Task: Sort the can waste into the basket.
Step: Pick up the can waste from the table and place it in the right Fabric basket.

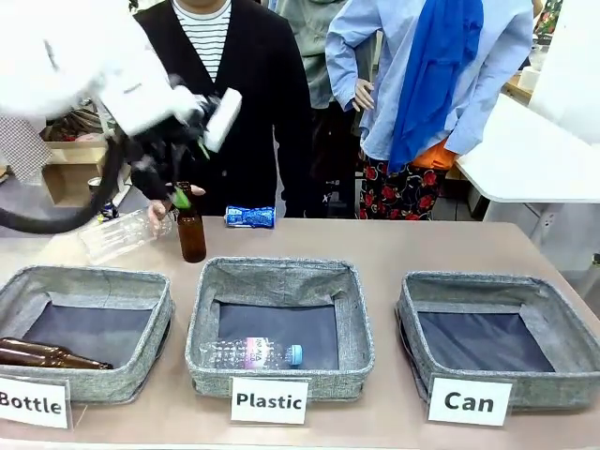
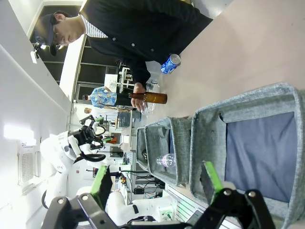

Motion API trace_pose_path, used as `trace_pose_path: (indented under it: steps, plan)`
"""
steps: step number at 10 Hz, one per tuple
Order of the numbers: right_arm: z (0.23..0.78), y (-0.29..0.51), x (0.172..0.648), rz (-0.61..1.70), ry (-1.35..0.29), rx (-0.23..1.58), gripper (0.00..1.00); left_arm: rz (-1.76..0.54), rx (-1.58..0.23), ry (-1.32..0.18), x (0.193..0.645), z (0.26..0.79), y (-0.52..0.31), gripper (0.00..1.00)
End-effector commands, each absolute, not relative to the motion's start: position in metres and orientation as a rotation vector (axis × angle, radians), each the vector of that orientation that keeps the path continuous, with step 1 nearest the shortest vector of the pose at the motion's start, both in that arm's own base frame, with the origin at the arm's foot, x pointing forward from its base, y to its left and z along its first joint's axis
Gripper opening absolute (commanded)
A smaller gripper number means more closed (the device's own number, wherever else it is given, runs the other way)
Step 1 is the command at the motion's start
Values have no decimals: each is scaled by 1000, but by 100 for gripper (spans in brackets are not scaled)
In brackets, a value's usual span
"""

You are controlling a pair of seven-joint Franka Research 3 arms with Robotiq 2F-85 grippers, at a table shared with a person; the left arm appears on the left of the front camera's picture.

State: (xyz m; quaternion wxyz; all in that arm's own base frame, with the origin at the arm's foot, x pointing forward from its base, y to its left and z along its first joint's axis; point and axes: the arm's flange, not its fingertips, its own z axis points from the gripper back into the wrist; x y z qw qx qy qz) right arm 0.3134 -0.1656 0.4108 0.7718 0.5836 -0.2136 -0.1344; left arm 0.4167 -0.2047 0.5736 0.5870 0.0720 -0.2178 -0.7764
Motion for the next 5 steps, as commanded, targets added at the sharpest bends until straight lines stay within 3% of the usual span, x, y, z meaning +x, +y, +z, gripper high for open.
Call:
trace_pose_path:
  steps: [1, 2, 5]
  plan:
    - [415, -165, 313, -304, -447, 1271, 100, -1883, -48, -618, 366, 635, -117, 100]
    - [415, -165, 313, -304, -447, 1271, 100, -1844, -46, -641, 332, 656, -69, 100]
    - [415, -165, 313, -304, -447, 1271, 100, -1445, -126, -801, 267, 672, 60, 100]
